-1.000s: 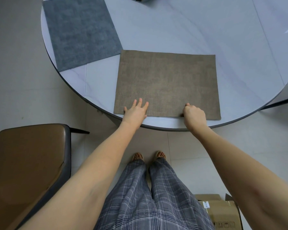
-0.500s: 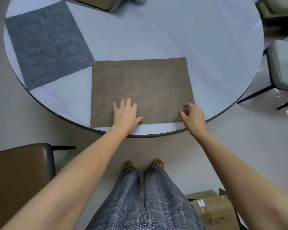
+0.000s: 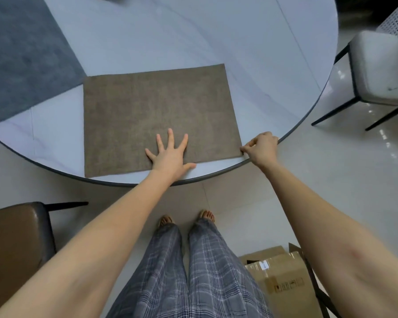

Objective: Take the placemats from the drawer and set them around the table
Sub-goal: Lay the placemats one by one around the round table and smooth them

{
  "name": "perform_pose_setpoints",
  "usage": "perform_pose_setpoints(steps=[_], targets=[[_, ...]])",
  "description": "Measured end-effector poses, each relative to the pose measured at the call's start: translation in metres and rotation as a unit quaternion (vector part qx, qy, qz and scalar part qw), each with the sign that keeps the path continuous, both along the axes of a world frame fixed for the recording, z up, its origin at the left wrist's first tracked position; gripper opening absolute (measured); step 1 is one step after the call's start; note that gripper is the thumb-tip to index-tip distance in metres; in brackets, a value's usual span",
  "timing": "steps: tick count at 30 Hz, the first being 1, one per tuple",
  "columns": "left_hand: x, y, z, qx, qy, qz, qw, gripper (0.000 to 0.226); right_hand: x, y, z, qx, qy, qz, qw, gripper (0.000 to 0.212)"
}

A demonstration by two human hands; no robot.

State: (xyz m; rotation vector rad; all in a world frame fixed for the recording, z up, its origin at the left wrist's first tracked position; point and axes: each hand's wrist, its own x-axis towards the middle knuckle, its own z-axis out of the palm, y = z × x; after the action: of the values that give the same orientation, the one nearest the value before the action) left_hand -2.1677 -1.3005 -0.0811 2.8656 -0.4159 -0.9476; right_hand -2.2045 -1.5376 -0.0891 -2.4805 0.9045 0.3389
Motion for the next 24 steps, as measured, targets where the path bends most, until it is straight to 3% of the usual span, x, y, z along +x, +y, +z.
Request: perform_pose_setpoints(steps=[24], targets=[[-0.008, 0.002, -0.001, 0.0, -0.007, -0.012, 1.0, 0.086, -0.023, 0.005, -0.01, 0.024, -0.083, 0.002, 0.996, 0.014]])
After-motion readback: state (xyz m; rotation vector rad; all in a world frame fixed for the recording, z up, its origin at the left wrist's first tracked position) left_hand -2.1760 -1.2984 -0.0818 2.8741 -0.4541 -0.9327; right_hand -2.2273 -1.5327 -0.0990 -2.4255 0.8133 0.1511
